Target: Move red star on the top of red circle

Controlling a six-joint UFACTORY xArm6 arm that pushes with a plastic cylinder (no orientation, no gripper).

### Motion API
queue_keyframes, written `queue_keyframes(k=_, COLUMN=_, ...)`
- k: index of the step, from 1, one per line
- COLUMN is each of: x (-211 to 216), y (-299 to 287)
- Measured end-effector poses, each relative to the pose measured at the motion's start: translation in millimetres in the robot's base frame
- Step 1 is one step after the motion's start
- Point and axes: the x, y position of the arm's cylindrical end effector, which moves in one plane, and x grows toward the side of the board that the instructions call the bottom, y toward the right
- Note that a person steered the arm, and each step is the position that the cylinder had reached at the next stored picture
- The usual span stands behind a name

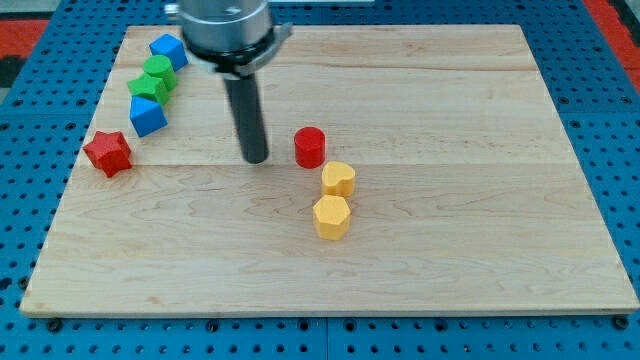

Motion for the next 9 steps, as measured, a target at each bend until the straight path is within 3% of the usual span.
queue_keyframes(k=3, x=-1, y=55)
queue_keyframes(k=5, x=31, y=-153)
queue_keyframes(k=6, x=63, y=-211)
queue_keyframes(k=7, x=90, y=-220)
queue_keyframes(k=8, x=78, y=-244)
queue_keyframes(k=9, x=3, y=-217)
